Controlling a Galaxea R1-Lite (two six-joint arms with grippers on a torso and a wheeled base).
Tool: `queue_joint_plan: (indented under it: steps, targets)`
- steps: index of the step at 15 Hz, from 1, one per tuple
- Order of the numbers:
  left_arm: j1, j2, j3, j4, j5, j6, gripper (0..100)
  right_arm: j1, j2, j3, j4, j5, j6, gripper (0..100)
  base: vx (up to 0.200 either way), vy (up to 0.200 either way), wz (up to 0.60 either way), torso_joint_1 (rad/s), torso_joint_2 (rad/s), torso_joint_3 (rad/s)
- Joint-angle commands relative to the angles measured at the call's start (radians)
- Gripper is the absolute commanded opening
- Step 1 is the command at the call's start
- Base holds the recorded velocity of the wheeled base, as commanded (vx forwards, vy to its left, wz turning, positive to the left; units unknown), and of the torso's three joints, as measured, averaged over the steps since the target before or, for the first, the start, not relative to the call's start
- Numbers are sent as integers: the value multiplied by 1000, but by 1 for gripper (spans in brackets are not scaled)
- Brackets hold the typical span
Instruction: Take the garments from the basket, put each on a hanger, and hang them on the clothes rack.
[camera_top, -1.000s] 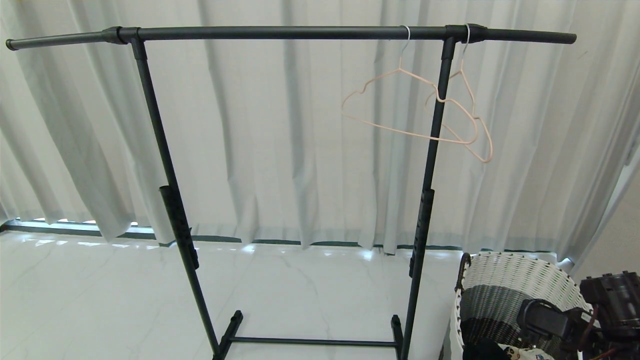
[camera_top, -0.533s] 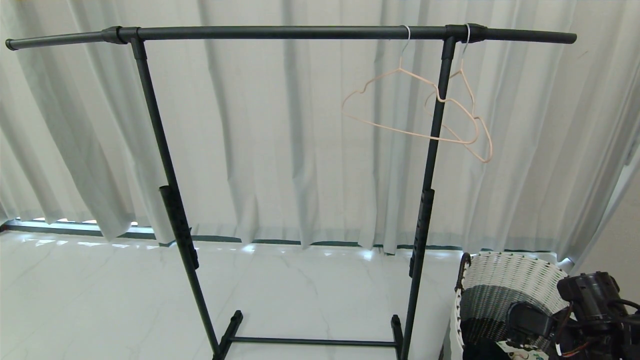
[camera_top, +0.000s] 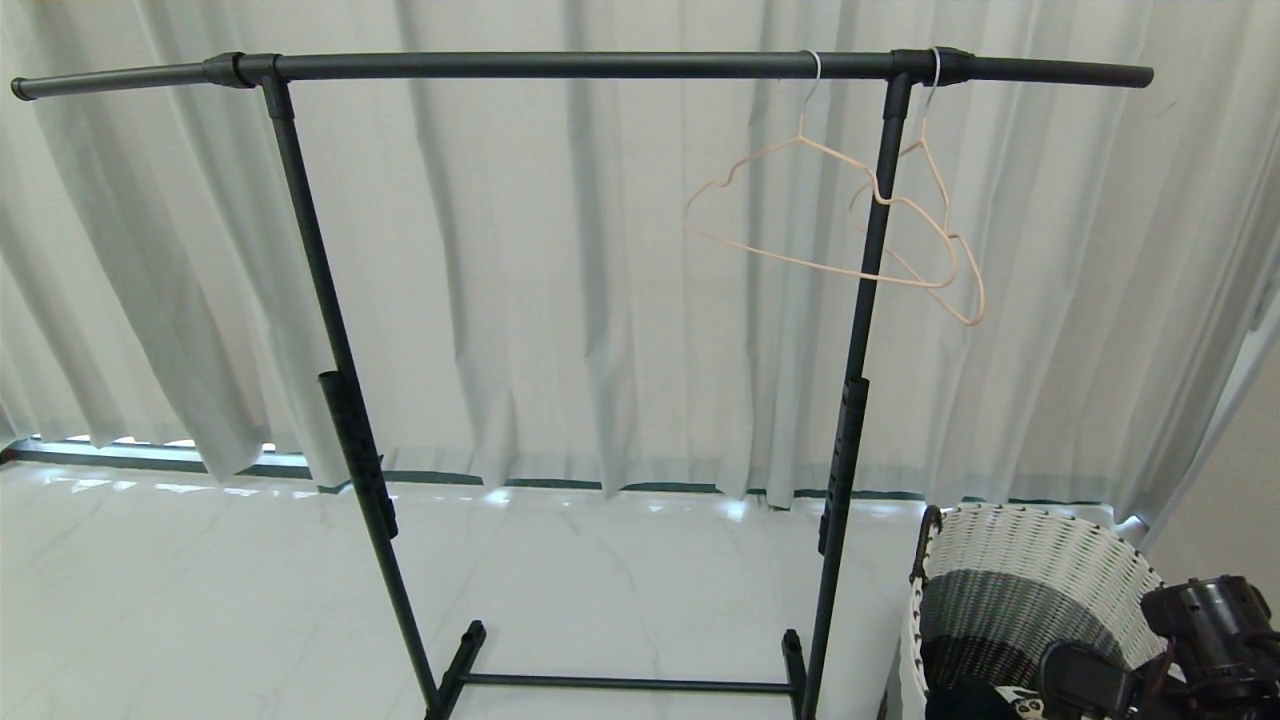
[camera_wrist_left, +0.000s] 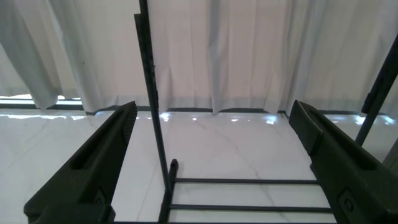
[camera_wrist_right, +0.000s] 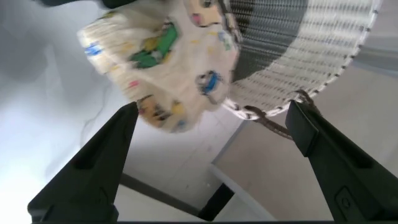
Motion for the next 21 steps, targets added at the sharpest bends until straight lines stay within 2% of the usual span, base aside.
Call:
queue_joint_plan:
  steps: [1,5,10,11,17,18,21]
  targets:
    - [1,0,0,0,0,0,100,-13,7,-16,1,0,2,100,0,0,0,0,0,0]
    - [1,0,0,0,0,0,100,-102,102,-81,-4,-6,1,100,0,0,0,0,0,0]
    - [1,0,0,0,0,0,100,-107,136,-102,-4,27,-2,100,0,0,0,0,0,0]
    - [1,0,0,0,0,0,100,-107,137,-107,-4,33,-2,0,0,0,0,0,0,0]
    - [1,0,0,0,0,0,100,-109,166,-138,-4,40,5,0,0,0,0,0,0,0]
    - [-1,0,0,0,0,0,100,-113,120,-121,-4,88,16,0,0,0,0,0,0,0]
    - [1,0,0,0,0,0,100,-115,-81,-41,-2,154,84,0,0,0,0,0,0,0]
